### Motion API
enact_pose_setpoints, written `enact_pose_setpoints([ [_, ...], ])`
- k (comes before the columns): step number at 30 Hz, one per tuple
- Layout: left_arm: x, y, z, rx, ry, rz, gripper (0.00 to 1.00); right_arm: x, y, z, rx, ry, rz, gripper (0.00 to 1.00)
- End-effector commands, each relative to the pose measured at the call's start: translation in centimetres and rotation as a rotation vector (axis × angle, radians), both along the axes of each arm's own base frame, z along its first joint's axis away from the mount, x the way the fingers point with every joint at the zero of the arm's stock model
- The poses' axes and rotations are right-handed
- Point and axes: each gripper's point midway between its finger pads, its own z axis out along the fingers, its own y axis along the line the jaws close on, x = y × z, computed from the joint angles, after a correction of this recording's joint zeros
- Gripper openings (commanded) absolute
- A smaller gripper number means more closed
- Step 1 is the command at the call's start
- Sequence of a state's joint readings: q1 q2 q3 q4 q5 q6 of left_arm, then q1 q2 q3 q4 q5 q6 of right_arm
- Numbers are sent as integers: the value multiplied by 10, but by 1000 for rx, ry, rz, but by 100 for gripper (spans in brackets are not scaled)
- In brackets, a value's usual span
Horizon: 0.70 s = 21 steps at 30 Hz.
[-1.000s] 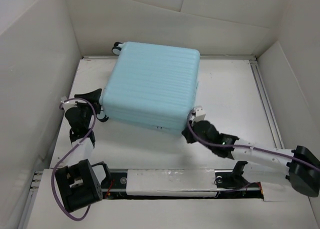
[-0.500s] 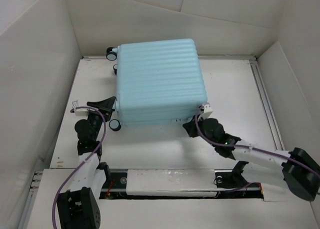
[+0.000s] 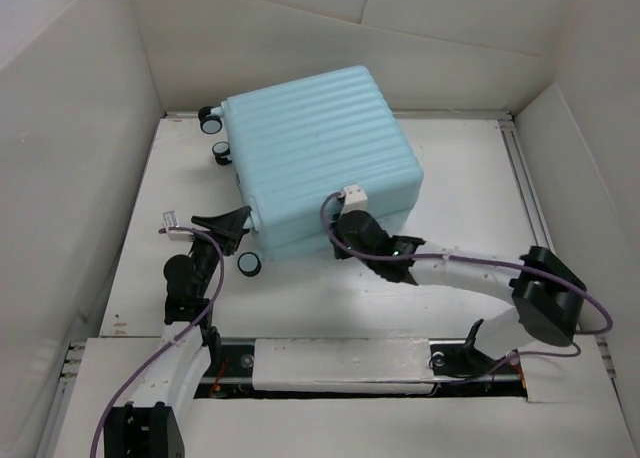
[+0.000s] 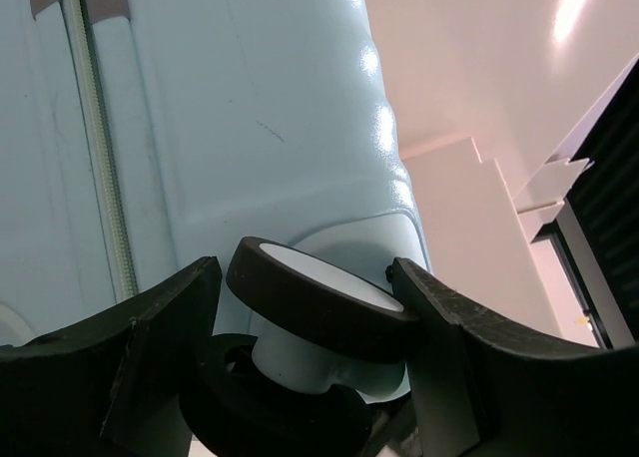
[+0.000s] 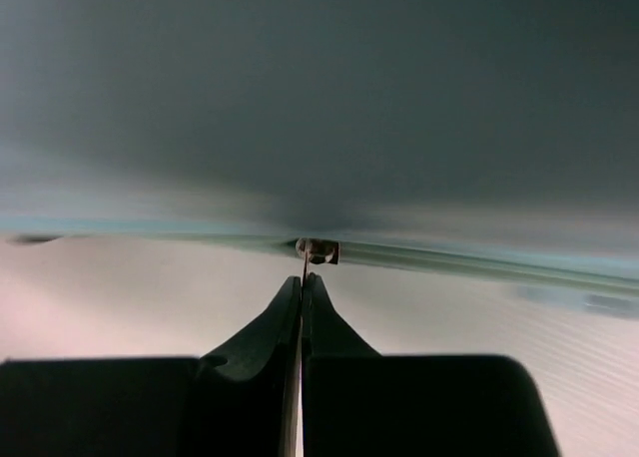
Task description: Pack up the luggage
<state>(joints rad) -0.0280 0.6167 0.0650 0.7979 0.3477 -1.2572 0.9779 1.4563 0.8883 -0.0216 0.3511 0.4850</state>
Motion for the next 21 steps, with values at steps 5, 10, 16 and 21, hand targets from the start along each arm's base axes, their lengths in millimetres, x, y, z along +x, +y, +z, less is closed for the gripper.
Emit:
enact_pose_setpoints([
  [5, -45, -48, 19, 57, -115, -321, 0, -137, 186, 27, 348, -10, 524, 0],
  [10, -50, -58, 19, 85, -102, -411, 0, -131, 142, 45, 304, -71, 411, 0],
  [16, -62, -64, 32, 72, -128, -480, 0, -114, 153, 66, 391, -80, 419, 0],
  [21, -75, -69, 46, 57, -156, -537, 0, -111, 246, 29, 448, -35, 459, 0],
])
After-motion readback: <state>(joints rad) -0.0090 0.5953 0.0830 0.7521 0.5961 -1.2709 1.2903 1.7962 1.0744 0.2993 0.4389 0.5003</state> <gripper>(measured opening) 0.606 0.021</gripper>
